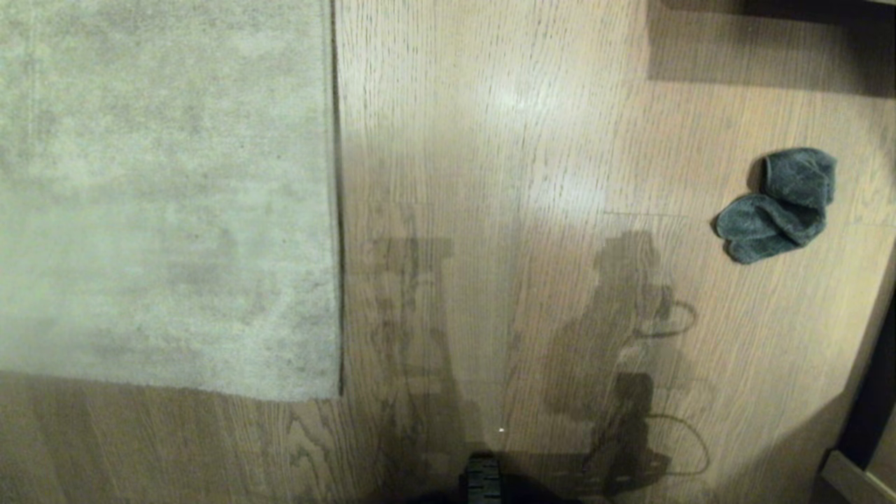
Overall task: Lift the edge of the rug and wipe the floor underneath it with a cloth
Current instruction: Pick up the rag
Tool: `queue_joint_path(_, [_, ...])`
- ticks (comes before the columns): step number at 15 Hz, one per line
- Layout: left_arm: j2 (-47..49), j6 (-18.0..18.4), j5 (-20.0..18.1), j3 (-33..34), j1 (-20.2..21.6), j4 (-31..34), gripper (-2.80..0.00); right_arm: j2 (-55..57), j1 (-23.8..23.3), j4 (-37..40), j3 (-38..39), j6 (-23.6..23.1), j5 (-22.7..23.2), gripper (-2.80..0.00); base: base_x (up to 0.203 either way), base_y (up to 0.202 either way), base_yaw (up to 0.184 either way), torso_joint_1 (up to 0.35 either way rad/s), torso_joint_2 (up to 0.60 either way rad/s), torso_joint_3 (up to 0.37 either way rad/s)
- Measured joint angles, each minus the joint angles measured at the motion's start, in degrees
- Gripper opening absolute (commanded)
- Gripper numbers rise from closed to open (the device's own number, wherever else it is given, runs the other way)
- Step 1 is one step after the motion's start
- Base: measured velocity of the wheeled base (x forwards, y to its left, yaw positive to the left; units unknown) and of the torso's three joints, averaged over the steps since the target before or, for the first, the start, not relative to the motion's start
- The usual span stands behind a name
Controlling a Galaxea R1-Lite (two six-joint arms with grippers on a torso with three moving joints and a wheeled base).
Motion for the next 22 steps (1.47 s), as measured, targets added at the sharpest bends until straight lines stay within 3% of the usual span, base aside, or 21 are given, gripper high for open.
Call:
queue_joint_path(3, [0.0,0.0,0.0,0.0,0.0,0.0,-2.80,13.6,0.5,-12.5,-2.8,1.2,0.3,-2.80,0.000,0.000,0.000,0.000,0.00,0.000])
queue_joint_path(4, [0.0,0.0,0.0,0.0,0.0,0.0,-2.80,17.4,0.6,-16.5,-3.5,1.4,0.4,0.00,0.000,0.000,0.000,0.000,0.00,0.000])
queue_joint_path(6, [0.0,0.0,0.0,0.0,0.0,0.0,-2.80,22.9,0.7,-20.9,-4.8,1.5,0.4,0.00,0.000,0.000,0.000,0.000,0.00,0.000])
queue_joint_path(10, [0.0,0.0,0.0,0.0,0.0,0.0,-2.80,29.5,-0.1,-22.3,-6.5,4.2,0.3,0.00,0.000,0.000,0.000,0.000,0.00,0.000])
queue_joint_path(14, [0.0,0.0,0.0,0.0,0.0,0.0,-2.80,36.5,-5.3,-26.2,-8.8,4.7,0.2,0.00,0.000,0.000,0.000,0.000,0.00,0.000])
queue_joint_path(19, [0.0,0.1,0.0,0.0,0.0,0.0,-2.80,51.2,-9.1,-45.5,-11.1,4.2,0.3,0.00,0.000,0.000,0.000,0.000,0.00,0.000])
queue_joint_path(22, [0.0,0.0,0.0,0.0,0.0,0.0,-2.80,59.5,-12.8,-55.8,-13.6,-1.2,1.2,0.00,0.000,0.000,0.000,0.000,0.00,0.000])
